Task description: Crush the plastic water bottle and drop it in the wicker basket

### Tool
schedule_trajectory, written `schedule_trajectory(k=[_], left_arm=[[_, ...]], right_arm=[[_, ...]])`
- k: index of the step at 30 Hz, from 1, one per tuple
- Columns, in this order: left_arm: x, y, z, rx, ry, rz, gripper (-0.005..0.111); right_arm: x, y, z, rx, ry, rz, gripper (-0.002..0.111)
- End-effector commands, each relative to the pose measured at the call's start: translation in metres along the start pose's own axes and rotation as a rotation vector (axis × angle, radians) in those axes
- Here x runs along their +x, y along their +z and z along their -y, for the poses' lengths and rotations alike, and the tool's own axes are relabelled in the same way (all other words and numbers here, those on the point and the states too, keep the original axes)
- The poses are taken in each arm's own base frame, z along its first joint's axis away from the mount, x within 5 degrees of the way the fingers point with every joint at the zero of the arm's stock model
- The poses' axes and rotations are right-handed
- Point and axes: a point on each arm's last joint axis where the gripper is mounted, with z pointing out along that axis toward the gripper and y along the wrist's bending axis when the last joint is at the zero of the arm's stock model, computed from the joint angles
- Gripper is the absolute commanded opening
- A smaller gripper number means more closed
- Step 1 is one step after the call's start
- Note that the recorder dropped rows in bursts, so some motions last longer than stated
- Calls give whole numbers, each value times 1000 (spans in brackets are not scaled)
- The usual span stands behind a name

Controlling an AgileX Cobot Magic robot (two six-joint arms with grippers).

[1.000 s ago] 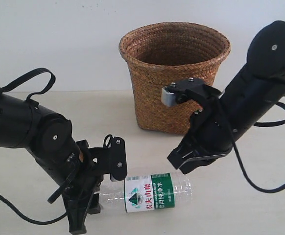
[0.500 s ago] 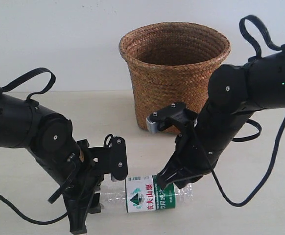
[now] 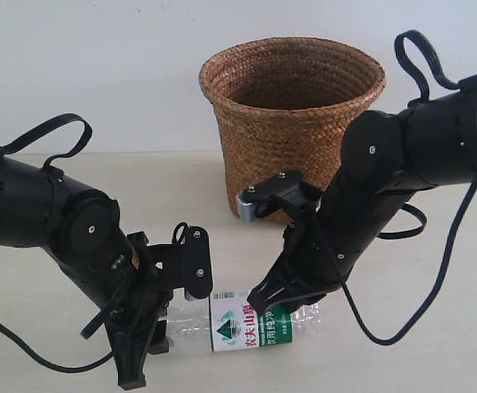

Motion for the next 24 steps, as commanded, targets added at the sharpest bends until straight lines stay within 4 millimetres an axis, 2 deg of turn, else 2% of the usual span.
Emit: schedule_trajectory(k=[1,6,14,21,24], left_arm=[[-1,4,1,7,-18,11,4],[-1,4,1,7,-18,11,4],[-1,4,1,7,-18,11,4],[-2,4,1,5,-19,12,4],[-2,4,1,5,-19,12,4]], right_arm=[[5,31,-2,-7,-8,-60,0],[8,50,4,16,11,-88,0],[12,68,9,42,51,-111,0],[30,103,17,68,101,-229,0],[32,107,19,79,119,-261,0]])
